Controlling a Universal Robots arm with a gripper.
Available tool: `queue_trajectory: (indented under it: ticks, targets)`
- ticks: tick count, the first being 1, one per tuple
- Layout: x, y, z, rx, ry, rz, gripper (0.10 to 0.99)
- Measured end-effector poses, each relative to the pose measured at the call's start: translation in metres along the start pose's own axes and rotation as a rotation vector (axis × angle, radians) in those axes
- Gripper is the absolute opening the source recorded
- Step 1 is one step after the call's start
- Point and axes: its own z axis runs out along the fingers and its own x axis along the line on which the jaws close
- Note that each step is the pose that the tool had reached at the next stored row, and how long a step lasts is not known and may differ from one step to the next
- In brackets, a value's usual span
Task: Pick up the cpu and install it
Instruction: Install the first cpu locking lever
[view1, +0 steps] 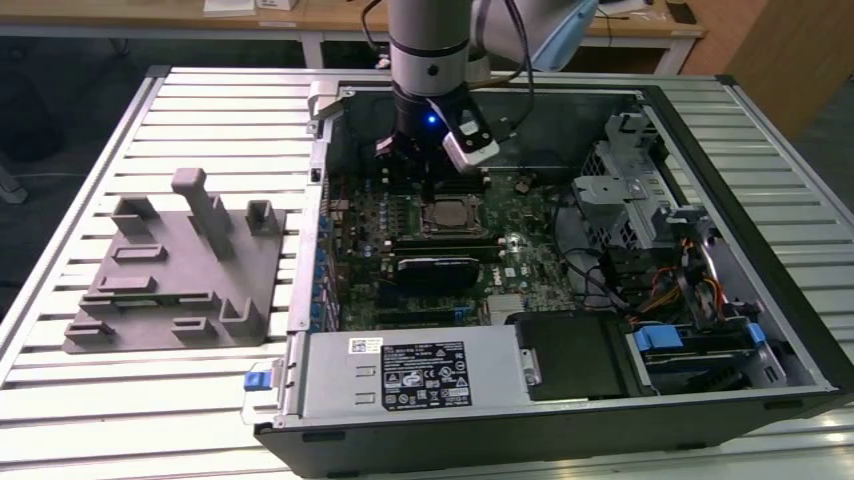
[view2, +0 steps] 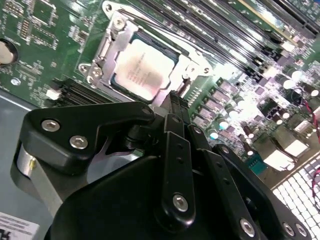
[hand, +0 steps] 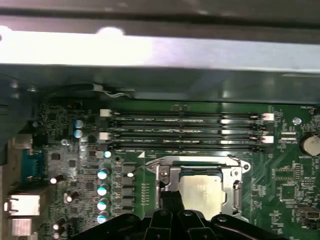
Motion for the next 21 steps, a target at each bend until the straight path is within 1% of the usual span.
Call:
queue_trajectory:
  ticks: [2, 4, 7, 12, 14, 16, 21]
  targets:
    - [0.0033, 0.0000, -0.0001, 0.000, -0.0001, 0.000, 0.106]
    - [0.0049, 0.0001, -0.0001, 0.000, -0.0001, 0.000, 0.106]
    - [0.0050, 0.0000, -0.0020, 0.000, 0.0000, 0.000, 0.106]
    - [0.0047, 0.0002, -0.0091, 0.000, 0.0000, 0.000, 0.106]
    - [0.0049, 0.0002, -0.0097, 0.000, -0.0003, 0.000, 0.106]
    - [0.0073, 0.0002, -0.0099, 0.000, -0.0011, 0.000, 0.106]
    - [0.0183, 0.0002, -0.0104, 0.000, -0.0032, 0.000, 0.106]
